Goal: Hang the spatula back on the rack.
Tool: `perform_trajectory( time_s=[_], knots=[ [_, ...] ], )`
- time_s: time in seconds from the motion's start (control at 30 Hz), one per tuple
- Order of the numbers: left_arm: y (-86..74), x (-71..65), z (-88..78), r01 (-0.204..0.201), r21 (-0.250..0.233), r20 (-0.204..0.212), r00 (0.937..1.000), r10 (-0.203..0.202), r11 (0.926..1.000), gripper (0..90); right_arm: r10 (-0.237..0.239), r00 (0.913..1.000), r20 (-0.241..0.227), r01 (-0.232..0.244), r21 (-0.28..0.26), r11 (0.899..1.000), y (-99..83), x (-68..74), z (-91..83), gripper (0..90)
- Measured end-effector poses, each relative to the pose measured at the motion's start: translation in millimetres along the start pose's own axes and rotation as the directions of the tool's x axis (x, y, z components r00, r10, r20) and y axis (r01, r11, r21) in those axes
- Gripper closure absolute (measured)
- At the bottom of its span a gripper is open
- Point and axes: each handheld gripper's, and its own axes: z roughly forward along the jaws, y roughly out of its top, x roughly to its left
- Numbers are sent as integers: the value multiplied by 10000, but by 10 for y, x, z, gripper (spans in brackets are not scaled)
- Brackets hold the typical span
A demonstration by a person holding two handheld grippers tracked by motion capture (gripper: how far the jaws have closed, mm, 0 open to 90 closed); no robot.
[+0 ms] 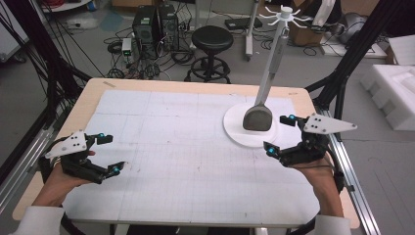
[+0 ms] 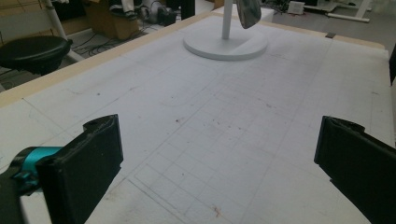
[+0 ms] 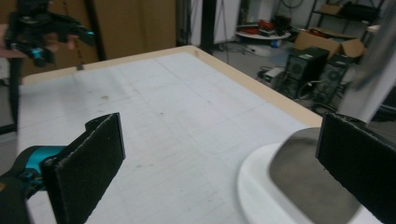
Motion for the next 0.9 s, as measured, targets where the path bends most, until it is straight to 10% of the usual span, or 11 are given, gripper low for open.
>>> perform_trajectory(
  time_s=[0.6,0.9],
  knots=[
    [-170,-79,-52,272,-258,-74,9996,-274,9993,17,581,9980,-231,-588,-313,9978,-805,111,12,4],
    [-161,-88,-60,282,-377,-3,9996,-282,9989,17,552,9981,-259,-557,-165,9983,-817,126,41,4]
  ],
)
